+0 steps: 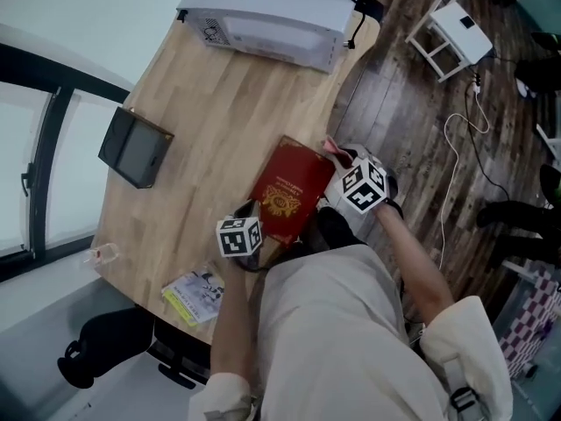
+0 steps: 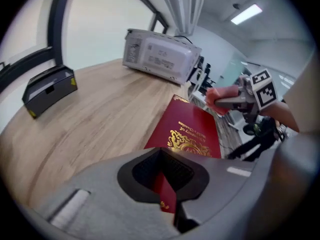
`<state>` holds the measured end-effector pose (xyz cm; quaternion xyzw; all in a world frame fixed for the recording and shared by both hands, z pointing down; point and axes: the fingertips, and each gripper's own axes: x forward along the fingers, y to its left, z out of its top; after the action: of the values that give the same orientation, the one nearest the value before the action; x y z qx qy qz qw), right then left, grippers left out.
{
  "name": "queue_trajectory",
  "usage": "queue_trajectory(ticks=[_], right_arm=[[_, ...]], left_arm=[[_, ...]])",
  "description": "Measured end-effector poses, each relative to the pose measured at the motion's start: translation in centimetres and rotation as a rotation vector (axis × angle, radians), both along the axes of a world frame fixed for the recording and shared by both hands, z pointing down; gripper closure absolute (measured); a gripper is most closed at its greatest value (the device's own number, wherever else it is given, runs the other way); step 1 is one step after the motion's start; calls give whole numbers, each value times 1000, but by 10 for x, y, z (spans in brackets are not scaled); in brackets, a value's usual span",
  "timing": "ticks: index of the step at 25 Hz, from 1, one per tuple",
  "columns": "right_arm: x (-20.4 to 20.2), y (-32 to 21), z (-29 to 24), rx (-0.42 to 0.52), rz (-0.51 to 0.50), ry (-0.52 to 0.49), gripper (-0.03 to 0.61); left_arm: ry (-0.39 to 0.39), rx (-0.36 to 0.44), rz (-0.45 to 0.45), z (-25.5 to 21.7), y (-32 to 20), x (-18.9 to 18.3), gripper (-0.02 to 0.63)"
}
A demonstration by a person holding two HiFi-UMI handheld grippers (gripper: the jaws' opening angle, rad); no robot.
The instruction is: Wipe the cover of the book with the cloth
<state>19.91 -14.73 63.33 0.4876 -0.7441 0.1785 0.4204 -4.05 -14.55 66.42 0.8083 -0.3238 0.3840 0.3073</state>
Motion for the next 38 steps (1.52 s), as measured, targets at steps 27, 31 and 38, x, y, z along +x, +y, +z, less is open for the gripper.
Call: queue_trajectory(ticks=[27, 31, 38], right_arm=[[-232, 119, 35, -174, -137, -79, 552], [-269, 144, 26, -239, -189, -215, 553], [-263, 144, 11, -216, -234, -273, 552]], left_arm=[[139, 101, 239, -3, 8, -5, 606], [162, 104, 217, -5, 9, -7, 607], [176, 102, 215, -6, 8, -9, 607]])
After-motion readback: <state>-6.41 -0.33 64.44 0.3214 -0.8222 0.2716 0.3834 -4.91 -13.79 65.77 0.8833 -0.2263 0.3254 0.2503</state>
